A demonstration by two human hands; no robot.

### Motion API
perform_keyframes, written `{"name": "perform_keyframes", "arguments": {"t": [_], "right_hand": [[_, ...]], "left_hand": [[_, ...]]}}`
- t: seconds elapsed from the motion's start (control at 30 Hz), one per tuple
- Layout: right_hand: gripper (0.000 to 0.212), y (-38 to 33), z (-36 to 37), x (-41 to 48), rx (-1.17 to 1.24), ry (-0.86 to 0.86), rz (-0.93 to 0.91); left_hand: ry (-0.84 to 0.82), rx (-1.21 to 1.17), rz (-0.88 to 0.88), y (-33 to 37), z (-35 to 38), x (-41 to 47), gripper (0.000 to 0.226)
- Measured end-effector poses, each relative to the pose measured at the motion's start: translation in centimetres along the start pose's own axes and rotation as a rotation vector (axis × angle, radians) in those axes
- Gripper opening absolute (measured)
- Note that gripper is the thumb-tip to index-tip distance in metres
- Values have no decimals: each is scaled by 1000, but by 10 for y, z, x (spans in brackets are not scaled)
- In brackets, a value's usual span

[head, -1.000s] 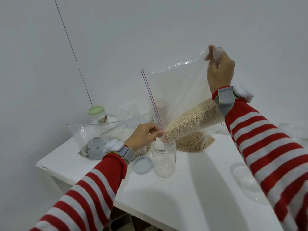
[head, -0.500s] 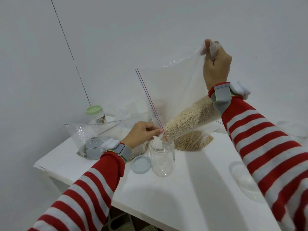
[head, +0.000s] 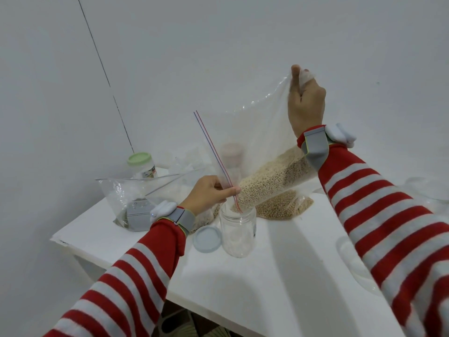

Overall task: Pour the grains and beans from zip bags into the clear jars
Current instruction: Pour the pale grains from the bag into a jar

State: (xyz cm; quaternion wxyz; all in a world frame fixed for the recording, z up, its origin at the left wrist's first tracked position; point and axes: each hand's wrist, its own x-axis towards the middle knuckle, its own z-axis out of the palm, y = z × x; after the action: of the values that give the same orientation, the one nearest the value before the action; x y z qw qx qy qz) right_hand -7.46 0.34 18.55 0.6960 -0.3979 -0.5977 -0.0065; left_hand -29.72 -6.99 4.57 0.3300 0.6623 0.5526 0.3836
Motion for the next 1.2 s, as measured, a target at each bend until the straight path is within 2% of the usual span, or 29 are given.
{"name": "perform_keyframes", "arguments": {"t": [0.07, 0.1, 0.2, 0.27, 0.53, 0.67, 0.77, 0.83, 1.07, 1.2], "right_hand": [[42, -2, 0, 1, 43, -22, 8], [43, -1, 1, 2, 66, -29, 25], [45, 3, 4, 5, 115, -34, 68], [44, 3, 6, 7, 129, -28, 74], [38, 3, 8, 7, 170, -3, 18], [41, -3, 9, 5, 181, 14, -5], [31, -11, 8, 3, 197, 19, -37], [33, -10, 9, 2, 191, 18, -54], [42, -7, 8, 5, 148, 51, -22], [39, -4, 11, 7, 115, 64, -22]], "left_hand": [[37, 44, 7, -3, 1, 2, 55], [41, 68, 20, -4, 2, 3, 56], [8, 96, 61, 2, 3, 3, 28], [-12, 29, 51, 6, 4, 2, 19], [-30, -12, 4, 5, 1, 8, 18], [-19, -9, 27, 6, 1, 10, 21], [4, -4, 43, 4, 2, 10, 25], [-8, -3, 43, 2, 1, 9, 28], [-143, 158, 48, -2, -9, 6, 19], [-162, 212, 64, 6, -10, 7, 15]]}}
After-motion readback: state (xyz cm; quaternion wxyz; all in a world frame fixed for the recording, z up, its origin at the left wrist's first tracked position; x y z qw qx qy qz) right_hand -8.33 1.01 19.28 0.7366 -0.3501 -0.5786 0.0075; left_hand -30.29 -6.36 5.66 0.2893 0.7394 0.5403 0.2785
